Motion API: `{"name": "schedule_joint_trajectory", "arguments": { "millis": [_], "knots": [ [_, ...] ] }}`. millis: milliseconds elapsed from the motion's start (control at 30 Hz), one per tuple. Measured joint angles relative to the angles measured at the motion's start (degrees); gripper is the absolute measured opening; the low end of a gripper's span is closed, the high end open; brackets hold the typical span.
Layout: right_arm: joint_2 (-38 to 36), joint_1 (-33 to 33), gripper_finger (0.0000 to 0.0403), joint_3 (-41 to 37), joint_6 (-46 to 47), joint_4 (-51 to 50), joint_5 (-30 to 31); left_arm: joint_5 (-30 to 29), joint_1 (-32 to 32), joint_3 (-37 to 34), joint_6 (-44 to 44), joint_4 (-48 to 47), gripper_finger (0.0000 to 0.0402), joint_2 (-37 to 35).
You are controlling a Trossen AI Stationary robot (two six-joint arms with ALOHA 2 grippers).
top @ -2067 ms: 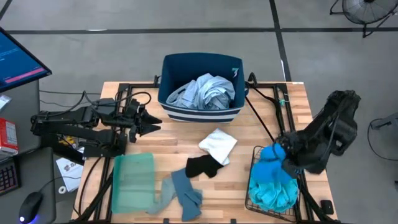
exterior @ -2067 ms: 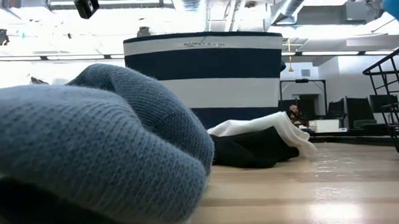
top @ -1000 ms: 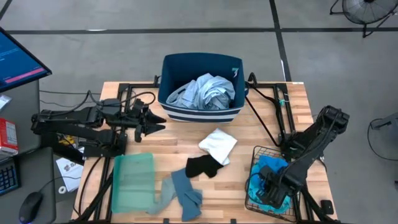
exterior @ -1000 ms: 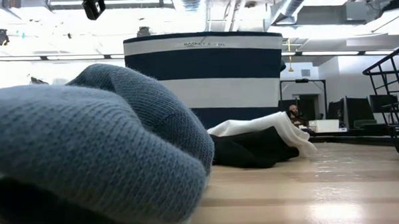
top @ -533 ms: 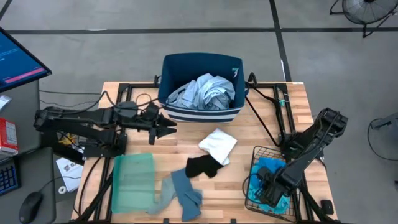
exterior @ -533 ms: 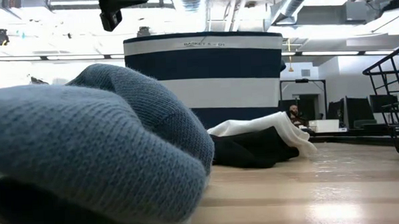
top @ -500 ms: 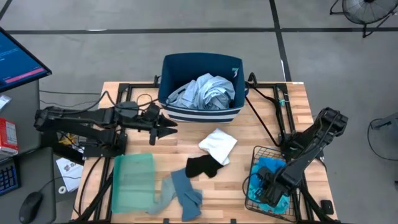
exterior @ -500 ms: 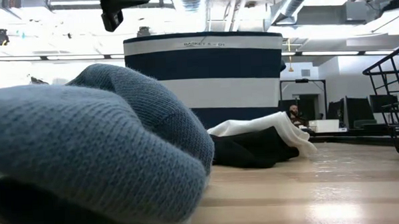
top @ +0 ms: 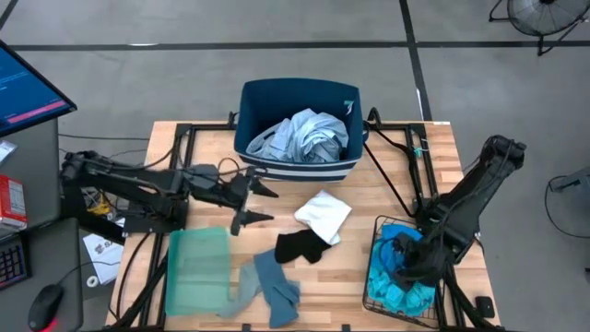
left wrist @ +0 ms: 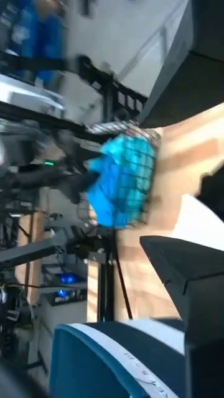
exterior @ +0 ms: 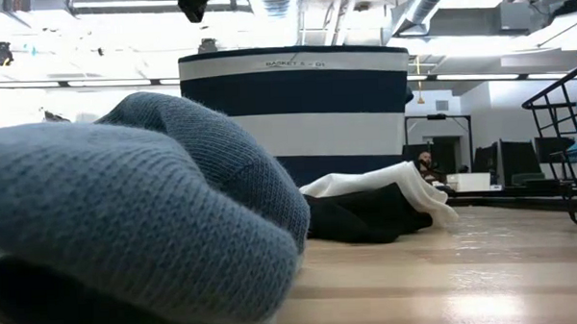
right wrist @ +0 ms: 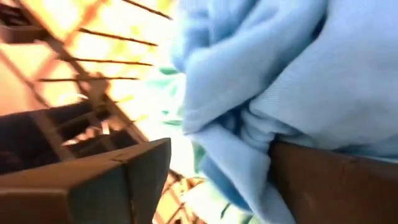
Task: Pick & Place Cloths
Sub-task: Put the blue shorts into the wire basket, then put the white shorts into the wire basket
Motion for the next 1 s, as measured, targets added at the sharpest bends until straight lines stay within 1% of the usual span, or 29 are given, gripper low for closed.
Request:
{"name": "schedule_joint_trajectory", "arguments": {
  "millis": [200,367,767,933,1000],
  "knots": [
    [-5.9,0.0,0.0260,0.1,-0.9,0.0,7.7,-2.8,-1.7,0.1,6.1,0.6,0.0290,6.6],
    [-7.8,0.0,0.0260,0.1,-1.9,0.0,12.7,-4.8,-2.3,2.3,10.6,0.8,0.0290,13.1],
    [-6.9,0.0,0.0260,0.1,-3.1,-0.3,13.6,-5.1,-2.3,13.5,19.1,0.9,0.0290,30.2],
    [-6.2,0.0,0.0260,0.1,-3.1,-0.5,15.0,-5.0,-1.5,16.9,19.5,1.6,0.0290,35.8],
    [-5.9,0.0,0.0260,0.2,-3.3,-0.4,15.1,-5.0,-1.2,17.2,19.6,1.4,0.0290,37.2]
  ]
}}
